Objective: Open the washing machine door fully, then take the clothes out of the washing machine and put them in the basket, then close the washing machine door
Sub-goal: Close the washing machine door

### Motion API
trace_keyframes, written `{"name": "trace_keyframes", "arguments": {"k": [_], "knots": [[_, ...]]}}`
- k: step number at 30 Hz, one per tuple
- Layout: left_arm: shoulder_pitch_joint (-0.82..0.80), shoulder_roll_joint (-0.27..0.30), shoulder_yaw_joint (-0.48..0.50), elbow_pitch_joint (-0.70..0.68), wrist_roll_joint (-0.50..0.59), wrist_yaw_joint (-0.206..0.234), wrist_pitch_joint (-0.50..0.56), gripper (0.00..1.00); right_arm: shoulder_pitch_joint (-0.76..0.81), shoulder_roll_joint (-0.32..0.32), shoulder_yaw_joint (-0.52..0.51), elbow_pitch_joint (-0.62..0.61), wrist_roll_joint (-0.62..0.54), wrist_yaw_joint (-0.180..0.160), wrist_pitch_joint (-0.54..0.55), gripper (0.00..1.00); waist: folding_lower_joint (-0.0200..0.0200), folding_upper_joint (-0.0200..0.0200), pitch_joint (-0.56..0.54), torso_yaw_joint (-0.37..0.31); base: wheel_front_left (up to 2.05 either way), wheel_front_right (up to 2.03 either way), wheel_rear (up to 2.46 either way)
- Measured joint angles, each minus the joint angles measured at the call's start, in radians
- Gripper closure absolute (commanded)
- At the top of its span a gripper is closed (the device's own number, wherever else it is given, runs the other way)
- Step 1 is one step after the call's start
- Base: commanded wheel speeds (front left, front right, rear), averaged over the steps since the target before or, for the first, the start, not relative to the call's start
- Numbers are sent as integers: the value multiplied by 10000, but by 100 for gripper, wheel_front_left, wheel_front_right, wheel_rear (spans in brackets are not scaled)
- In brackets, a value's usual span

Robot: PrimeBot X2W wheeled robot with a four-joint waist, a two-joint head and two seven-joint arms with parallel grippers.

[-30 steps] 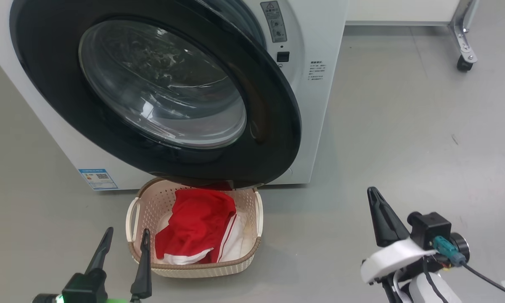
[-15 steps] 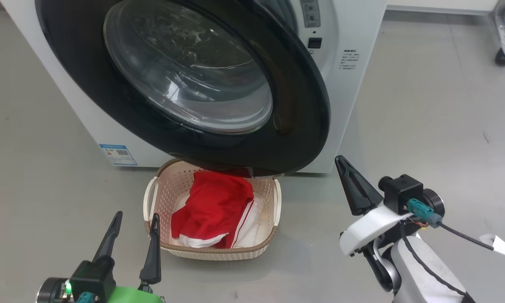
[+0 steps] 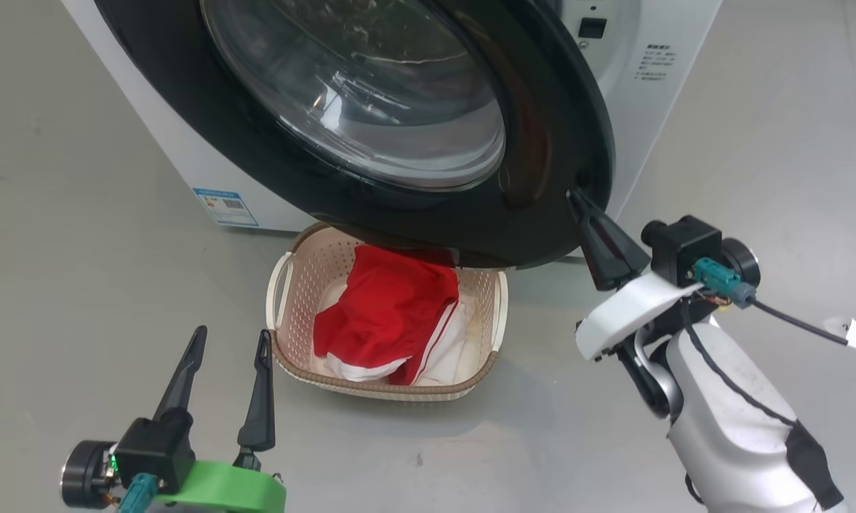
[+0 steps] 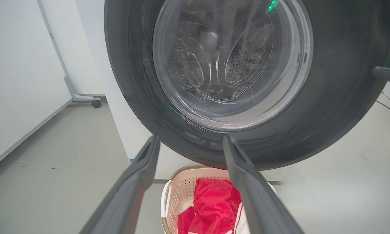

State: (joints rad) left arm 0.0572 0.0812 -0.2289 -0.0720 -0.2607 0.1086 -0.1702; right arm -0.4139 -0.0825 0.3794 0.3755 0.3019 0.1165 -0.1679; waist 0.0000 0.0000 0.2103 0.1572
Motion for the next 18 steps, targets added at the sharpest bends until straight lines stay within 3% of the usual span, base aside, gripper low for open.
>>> {"name": "trace_keyframes", "arguments": {"k": [18], "knots": [[-913,-98,-98,194,0,-2,-265,0,-1754,-165,-50,639,54,73,-36,100,0,0,1040,274,0,0,0]]}}
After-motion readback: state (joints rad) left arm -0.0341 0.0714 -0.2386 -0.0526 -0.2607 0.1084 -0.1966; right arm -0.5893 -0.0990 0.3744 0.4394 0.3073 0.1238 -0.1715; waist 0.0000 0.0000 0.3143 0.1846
